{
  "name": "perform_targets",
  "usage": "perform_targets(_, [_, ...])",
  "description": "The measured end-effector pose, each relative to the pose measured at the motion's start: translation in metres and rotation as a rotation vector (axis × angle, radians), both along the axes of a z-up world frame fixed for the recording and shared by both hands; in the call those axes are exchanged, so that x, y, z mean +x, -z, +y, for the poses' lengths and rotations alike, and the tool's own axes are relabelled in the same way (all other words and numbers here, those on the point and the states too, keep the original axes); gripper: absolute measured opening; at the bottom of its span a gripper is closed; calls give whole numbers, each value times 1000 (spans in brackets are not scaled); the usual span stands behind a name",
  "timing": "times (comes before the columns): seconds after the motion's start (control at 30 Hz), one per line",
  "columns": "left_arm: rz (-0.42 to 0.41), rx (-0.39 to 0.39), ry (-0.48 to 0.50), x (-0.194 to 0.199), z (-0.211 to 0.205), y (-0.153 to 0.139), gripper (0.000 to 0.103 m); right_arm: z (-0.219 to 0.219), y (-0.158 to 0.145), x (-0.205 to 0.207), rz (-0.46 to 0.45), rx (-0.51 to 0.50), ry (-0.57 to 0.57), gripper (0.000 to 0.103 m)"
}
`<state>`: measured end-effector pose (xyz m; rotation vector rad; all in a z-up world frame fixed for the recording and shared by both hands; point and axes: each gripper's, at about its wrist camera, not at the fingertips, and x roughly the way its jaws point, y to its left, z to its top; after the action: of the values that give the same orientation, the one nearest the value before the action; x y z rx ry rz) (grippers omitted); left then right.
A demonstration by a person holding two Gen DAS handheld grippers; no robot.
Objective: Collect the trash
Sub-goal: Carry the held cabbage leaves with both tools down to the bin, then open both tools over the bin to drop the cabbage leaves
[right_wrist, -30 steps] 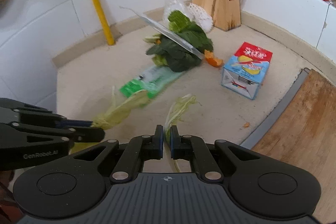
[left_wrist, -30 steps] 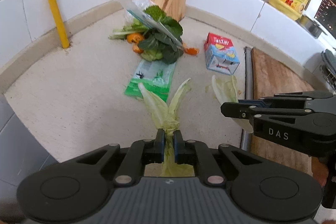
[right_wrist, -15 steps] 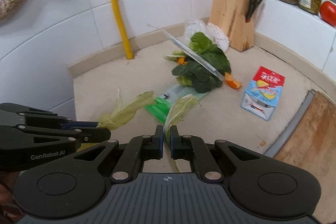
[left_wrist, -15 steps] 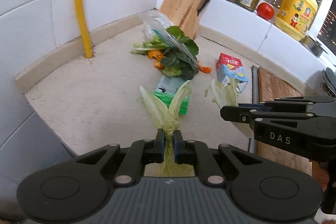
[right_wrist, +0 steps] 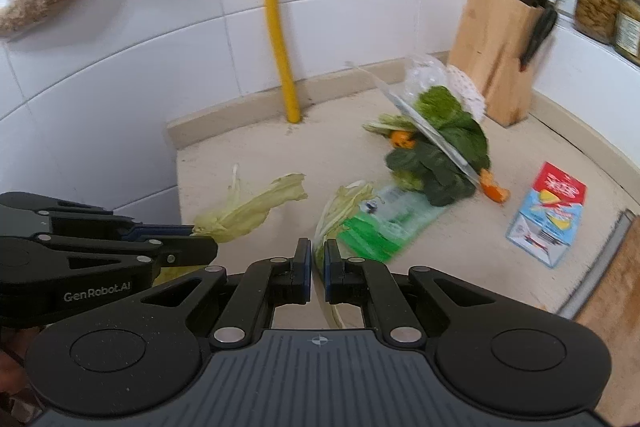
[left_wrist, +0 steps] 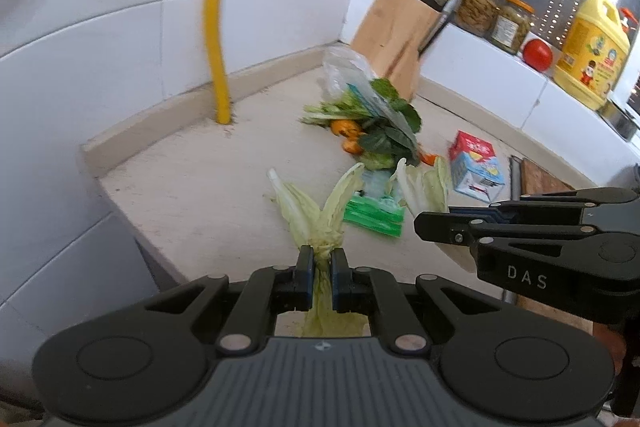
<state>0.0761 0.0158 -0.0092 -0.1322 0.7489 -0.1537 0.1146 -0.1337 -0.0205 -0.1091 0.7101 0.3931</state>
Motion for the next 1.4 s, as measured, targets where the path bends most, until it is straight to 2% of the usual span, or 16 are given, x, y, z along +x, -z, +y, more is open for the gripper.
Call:
perform_targets(0.7, [-14, 2, -295, -51, 96, 1, 2, 107, 3, 12, 11, 3, -272, 9])
perform_targets(1.0, [61, -8, -477, -84, 153, 26, 2, 178, 27, 6, 79, 6, -431, 9])
perform_targets(1.27, [156, -18, -532, -89, 175, 55, 2, 220, 62, 9, 174, -35, -479, 9])
perform_targets(1.4, [170, -11, -558, -89, 181, 61, 2, 232, 74, 11, 208, -58, -484, 12])
